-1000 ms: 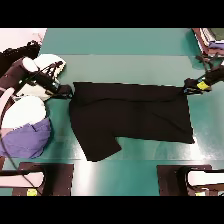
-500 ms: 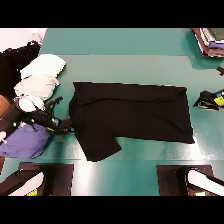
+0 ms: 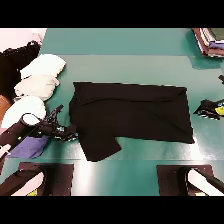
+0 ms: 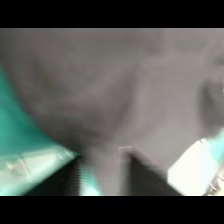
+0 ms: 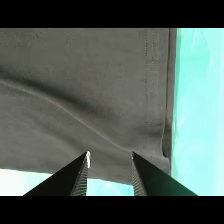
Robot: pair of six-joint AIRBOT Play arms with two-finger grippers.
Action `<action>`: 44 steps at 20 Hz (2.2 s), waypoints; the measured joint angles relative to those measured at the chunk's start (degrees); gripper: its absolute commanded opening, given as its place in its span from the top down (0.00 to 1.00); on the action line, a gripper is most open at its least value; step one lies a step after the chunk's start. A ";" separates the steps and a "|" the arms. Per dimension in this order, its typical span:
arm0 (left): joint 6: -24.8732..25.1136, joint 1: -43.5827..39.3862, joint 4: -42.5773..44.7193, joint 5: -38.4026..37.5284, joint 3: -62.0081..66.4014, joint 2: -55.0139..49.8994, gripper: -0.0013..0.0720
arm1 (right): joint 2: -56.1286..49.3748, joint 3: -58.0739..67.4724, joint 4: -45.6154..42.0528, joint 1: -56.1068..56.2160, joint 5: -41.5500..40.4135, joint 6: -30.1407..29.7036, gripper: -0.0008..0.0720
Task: Fold the shirts.
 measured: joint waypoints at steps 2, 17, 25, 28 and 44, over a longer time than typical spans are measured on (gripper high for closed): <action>1.22 -0.04 -1.03 1.29 -0.20 0.07 0.95 | 0.35 -0.24 -0.13 -0.07 0.92 0.02 0.56; 6.75 -0.02 -3.74 -1.09 4.15 0.31 0.95 | 0.46 -24.74 3.67 -23.74 -1.88 -0.66 0.38; 6.99 0.00 -2.93 -2.80 4.68 0.57 0.96 | -1.14 -27.32 6.45 -20.15 -8.11 -1.29 0.97; 4.61 0.00 0.94 -5.97 5.22 4.22 0.95 | 1.51 -27.65 4.61 -17.44 -9.27 -1.42 0.97; -9.55 -0.04 12.81 -18.45 22.10 13.77 0.95 | 9.49 -6.23 -7.32 0.33 0.59 1.03 0.97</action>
